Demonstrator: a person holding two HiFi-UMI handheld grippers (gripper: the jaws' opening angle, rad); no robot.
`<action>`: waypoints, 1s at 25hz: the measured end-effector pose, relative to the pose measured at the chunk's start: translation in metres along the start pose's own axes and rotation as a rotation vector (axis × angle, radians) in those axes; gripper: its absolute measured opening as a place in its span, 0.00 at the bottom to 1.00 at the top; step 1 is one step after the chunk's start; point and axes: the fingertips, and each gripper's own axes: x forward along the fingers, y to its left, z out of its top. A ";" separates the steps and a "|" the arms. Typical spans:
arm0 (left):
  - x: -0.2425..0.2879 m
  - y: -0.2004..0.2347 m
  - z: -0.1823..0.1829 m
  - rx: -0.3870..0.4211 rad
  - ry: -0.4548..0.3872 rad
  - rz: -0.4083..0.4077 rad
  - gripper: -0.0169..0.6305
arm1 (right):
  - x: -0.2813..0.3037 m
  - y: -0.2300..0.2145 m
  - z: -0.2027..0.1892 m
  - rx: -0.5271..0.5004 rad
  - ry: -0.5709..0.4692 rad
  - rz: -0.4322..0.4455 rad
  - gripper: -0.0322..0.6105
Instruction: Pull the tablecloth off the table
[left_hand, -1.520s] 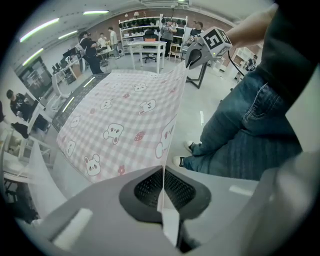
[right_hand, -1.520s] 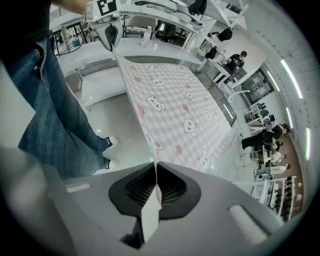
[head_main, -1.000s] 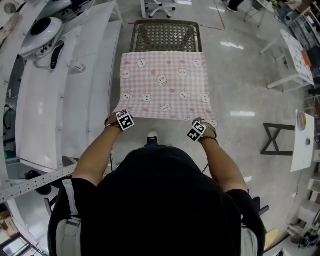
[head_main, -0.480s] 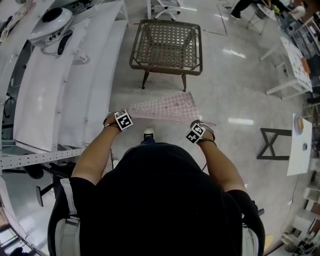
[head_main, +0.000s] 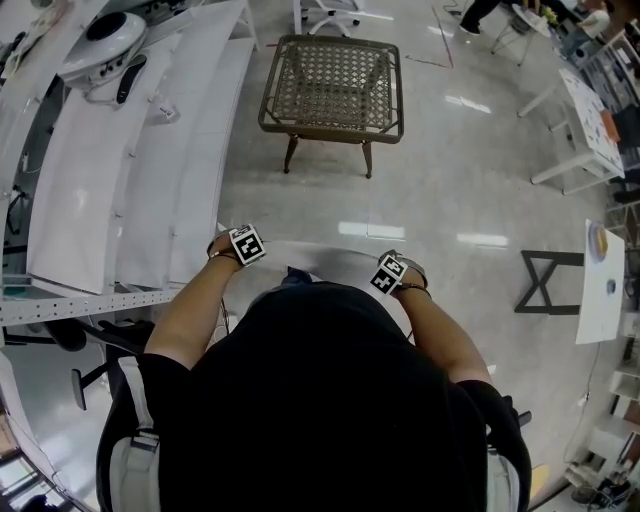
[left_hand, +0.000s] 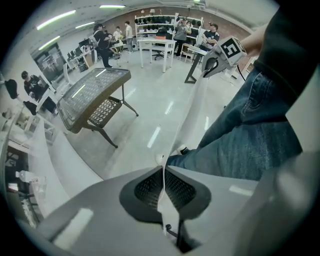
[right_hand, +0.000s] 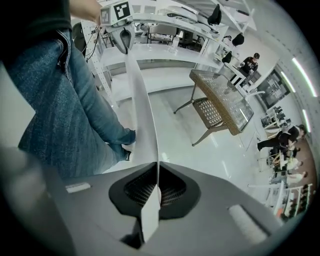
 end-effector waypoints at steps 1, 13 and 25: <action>0.000 -0.001 0.000 0.001 0.000 -0.001 0.03 | -0.001 0.001 -0.001 0.007 -0.003 0.002 0.10; -0.062 0.038 0.052 -0.016 -0.143 0.137 0.03 | -0.059 -0.064 0.014 0.111 -0.089 -0.119 0.10; -0.209 0.105 0.130 -0.004 -0.348 0.408 0.03 | -0.202 -0.201 0.064 0.150 -0.265 -0.419 0.10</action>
